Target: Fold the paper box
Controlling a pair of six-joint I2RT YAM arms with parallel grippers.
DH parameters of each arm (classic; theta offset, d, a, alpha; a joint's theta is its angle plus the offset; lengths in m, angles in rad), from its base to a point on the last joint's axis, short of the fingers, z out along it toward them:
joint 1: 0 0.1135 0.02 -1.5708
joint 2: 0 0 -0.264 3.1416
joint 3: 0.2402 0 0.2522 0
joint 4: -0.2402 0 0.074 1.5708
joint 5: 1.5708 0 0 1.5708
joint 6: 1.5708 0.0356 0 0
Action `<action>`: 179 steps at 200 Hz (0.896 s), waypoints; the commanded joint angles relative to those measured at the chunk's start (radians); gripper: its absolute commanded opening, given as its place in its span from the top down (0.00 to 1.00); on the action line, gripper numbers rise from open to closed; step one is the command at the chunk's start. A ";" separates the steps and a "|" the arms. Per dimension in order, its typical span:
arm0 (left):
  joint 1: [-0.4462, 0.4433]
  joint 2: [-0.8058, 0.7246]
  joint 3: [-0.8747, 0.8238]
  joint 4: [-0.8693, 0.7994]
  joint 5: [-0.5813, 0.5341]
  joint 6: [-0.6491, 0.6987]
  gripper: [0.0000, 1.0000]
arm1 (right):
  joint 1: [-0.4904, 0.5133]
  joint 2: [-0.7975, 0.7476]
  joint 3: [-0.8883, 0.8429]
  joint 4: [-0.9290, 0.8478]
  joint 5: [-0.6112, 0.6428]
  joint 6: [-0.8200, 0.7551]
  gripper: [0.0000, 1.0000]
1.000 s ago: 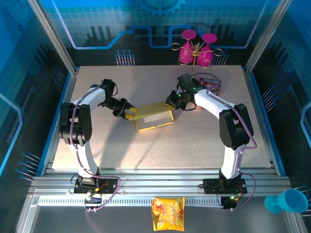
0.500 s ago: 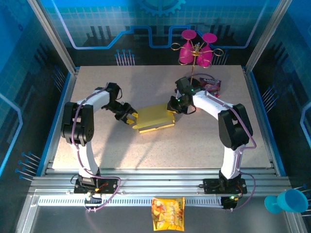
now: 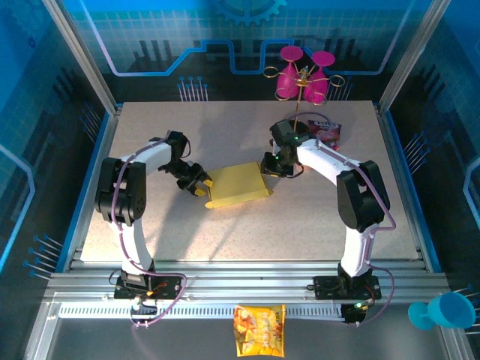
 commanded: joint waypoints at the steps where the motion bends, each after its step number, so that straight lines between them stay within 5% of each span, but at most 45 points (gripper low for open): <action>1: -0.007 0.022 -0.027 -0.002 -0.025 0.027 0.68 | -0.007 -0.049 -0.023 0.000 -0.042 -0.024 0.66; 43: -0.010 0.021 -0.041 0.014 -0.028 0.027 0.72 | -0.059 -0.123 -0.121 0.056 -0.150 0.006 0.64; 144: -0.010 0.028 -0.032 0.011 -0.025 0.032 0.79 | -0.024 -0.198 -0.259 0.051 -0.159 -0.046 0.60; 179: -0.010 0.003 -0.041 0.030 -0.017 0.034 0.78 | -0.045 -0.170 -0.264 0.117 -0.204 -0.043 0.52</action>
